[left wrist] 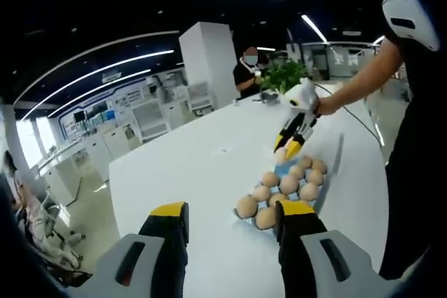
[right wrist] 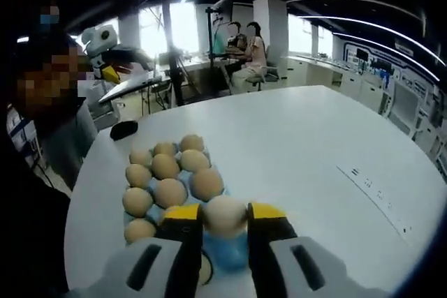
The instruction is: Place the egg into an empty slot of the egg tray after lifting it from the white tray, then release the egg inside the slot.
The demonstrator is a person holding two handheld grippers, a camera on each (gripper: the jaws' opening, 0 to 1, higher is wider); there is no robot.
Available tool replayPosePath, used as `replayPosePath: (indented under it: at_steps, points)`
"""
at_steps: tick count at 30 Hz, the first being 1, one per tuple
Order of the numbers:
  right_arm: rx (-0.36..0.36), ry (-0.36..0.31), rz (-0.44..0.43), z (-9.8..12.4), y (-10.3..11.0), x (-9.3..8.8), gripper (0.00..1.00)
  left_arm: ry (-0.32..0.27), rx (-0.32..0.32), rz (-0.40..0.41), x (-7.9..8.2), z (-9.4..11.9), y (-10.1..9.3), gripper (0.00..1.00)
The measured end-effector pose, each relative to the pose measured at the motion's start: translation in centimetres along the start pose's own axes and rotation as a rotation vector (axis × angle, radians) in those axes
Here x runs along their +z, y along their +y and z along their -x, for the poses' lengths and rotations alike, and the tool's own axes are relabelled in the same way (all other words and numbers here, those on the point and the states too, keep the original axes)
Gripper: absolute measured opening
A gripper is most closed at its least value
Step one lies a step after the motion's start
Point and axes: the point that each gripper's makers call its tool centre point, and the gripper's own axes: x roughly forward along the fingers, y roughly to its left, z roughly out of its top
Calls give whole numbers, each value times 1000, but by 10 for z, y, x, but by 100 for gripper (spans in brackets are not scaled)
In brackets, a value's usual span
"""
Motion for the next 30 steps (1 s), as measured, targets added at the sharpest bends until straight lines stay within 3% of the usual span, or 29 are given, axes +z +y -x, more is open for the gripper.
replayPosePath:
  at_steps: [11, 30]
  points:
    - [37, 46, -8, -21, 3, -8, 24, -2, 1, 4, 0, 0, 0, 50]
    - [67, 90, -12, -28, 6, -17, 24, 0, 1, 8, -2, -1, 2, 50]
